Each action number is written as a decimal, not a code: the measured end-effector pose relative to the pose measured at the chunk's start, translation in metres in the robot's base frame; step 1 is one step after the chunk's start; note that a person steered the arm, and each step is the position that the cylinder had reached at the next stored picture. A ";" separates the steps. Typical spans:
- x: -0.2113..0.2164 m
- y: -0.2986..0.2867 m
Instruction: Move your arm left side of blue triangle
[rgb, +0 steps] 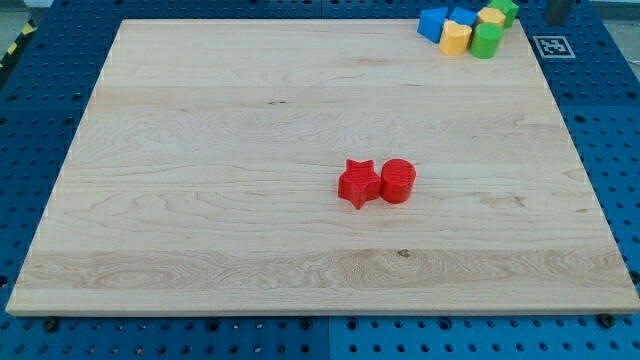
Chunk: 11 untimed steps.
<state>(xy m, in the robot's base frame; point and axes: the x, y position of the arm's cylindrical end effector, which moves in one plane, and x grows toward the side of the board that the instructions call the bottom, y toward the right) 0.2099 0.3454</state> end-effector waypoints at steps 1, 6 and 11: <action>0.096 -0.006; -0.007 -0.362; -0.018 -0.292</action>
